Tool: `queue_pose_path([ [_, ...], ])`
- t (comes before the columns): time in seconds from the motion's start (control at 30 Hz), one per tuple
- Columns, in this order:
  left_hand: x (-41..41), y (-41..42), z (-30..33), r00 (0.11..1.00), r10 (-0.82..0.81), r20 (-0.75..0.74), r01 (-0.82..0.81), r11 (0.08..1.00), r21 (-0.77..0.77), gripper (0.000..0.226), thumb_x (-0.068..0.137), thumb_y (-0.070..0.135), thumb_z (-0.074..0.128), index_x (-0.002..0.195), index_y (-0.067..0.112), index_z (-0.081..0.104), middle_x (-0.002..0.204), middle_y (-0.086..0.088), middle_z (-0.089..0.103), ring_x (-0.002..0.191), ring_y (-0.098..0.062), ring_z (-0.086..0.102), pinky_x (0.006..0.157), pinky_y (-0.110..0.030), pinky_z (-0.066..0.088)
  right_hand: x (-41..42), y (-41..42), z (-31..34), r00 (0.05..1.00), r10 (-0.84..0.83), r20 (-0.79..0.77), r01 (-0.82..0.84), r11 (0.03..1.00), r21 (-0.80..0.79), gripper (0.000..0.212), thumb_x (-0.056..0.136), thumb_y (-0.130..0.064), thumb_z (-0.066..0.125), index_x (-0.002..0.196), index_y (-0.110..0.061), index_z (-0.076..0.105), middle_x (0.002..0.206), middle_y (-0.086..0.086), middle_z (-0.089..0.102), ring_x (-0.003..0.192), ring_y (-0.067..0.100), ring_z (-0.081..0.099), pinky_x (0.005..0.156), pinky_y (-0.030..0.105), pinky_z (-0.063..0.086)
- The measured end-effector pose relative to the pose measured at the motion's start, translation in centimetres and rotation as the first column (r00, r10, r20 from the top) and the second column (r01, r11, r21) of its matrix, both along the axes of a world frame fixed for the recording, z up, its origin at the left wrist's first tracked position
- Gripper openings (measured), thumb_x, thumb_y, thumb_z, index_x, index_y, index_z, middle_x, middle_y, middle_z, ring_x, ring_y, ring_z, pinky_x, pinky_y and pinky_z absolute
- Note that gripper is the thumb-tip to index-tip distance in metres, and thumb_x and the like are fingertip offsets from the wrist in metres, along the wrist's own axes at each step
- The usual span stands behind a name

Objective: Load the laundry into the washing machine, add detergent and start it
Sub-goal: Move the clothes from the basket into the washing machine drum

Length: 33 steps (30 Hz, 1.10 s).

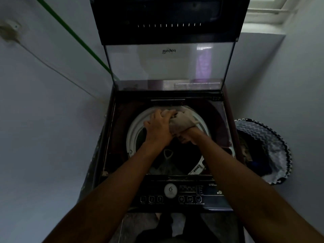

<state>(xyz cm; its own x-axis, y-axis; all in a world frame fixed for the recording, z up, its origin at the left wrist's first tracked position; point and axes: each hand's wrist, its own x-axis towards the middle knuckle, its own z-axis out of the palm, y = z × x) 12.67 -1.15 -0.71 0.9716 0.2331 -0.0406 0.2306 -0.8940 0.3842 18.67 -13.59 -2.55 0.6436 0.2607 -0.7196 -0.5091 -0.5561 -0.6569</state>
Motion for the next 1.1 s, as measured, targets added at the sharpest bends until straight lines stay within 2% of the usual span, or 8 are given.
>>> queue_pose_path([
  [0.17,0.2,-0.9,-0.1,0.993,-0.021,-0.12,0.012,0.997,-0.075,0.059,0.076,0.036,0.063,0.133,0.037,0.049,0.139,-0.001,0.038,0.128,-0.024,0.04,0.105,-0.05,0.026,0.3,-0.8,0.6,0.982,0.138,-0.128,-0.159,0.973,-0.17,0.028,0.089,-0.001,0.045,0.116,-0.005,0.053,0.108,0.015,0.057,0.105,0.037,0.058,0.091,0.052,0.054],
  [0.27,0.5,-1.2,-0.5,0.982,-0.111,-0.151,0.091,0.987,-0.13,0.05,0.08,0.027,0.063,0.128,0.037,0.055,0.131,0.002,0.049,0.122,-0.02,0.047,0.106,-0.051,0.03,0.4,-1.3,0.3,0.994,0.074,-0.084,-0.09,0.975,-0.204,0.014,0.091,-0.011,0.05,0.1,-0.004,0.058,0.102,0.017,0.062,0.098,0.037,0.064,0.082,0.046,0.058],
  [0.37,1.0,-2.2,-0.7,0.93,-0.212,-0.299,0.15,0.965,-0.217,0.041,0.085,0.023,0.059,0.125,0.031,0.058,0.124,0.001,0.06,0.114,-0.021,0.056,0.102,-0.051,0.04,0.6,-2.3,-0.6,1.0,-0.017,0.022,0.02,0.989,-0.147,0.023,0.092,-0.018,0.052,0.107,-0.002,0.06,0.098,0.017,0.067,0.082,0.032,0.068,0.068,0.04,0.06],
  [0.53,2.6,-5.6,-0.9,0.962,-0.244,-0.127,0.206,0.945,-0.254,0.014,0.09,0.028,0.059,0.099,0.018,0.064,0.098,-0.004,0.065,0.09,-0.023,0.062,0.078,-0.043,0.054,1.5,-5.5,-0.1,0.951,-0.158,0.265,0.166,0.986,-0.005,0.015,0.087,-0.009,0.055,0.08,-0.002,0.067,0.072,0.017,0.069,0.054,0.025,0.064,0.051,0.035,0.054],
  [0.6,3.6,-7.6,-0.4,0.962,-0.269,-0.051,0.245,0.929,-0.278,0.011,0.091,0.029,0.057,0.087,0.019,0.061,0.088,-0.003,0.063,0.083,-0.025,0.062,0.069,-0.039,0.051,1.9,-7.3,0.5,0.894,-0.189,0.407,0.218,0.976,-0.026,0.015,0.082,-0.003,0.057,0.069,-0.004,0.065,0.063,0.015,0.067,0.052,0.024,0.063,0.051,0.036,0.055],
  [0.7,5.2,-10.5,0.1,0.948,-0.318,0.009,0.308,0.909,-0.28,0.015,0.09,0.024,0.057,0.085,0.011,0.061,0.086,-0.01,0.063,0.082,-0.03,0.061,0.068,-0.041,0.048,2.6,-10.1,0.8,0.821,-0.232,0.522,0.294,0.955,-0.039,0.012,0.079,-0.005,0.059,0.073,-0.004,0.069,0.066,0.01,0.067,0.059,0.021,0.064,0.058,0.033,0.053],
  [0.97,7.8,-17.9,-0.5,0.886,-0.457,0.076,0.461,0.854,-0.24,0.012,0.089,0.023,0.059,0.089,0.012,0.065,0.083,-0.002,0.054,0.078,-0.02,0.055,0.066,-0.032,0.042,3.4,-18.0,0.6,0.715,-0.397,0.575,0.463,0.886,0.037,0.015,0.074,-0.003,0.058,0.071,-0.014,0.068,0.067,0.003,0.067,0.062,0.017,0.064,0.058,0.029,0.052],
  [1.1,8.8,-21.8,-0.9,0.825,-0.557,0.097,0.562,0.79,-0.244,0.012,0.089,0.02,0.062,0.093,0.011,0.068,0.086,-0.004,0.057,0.082,-0.02,0.056,0.073,-0.035,0.045,3.5,-22.5,-0.5,0.71,-0.502,0.494,0.54,0.838,0.076,0.017,0.075,0.003,0.057,0.076,-0.007,0.071,0.072,0.004,0.068,0.067,0.014,0.063,0.064,0.027,0.053],
])
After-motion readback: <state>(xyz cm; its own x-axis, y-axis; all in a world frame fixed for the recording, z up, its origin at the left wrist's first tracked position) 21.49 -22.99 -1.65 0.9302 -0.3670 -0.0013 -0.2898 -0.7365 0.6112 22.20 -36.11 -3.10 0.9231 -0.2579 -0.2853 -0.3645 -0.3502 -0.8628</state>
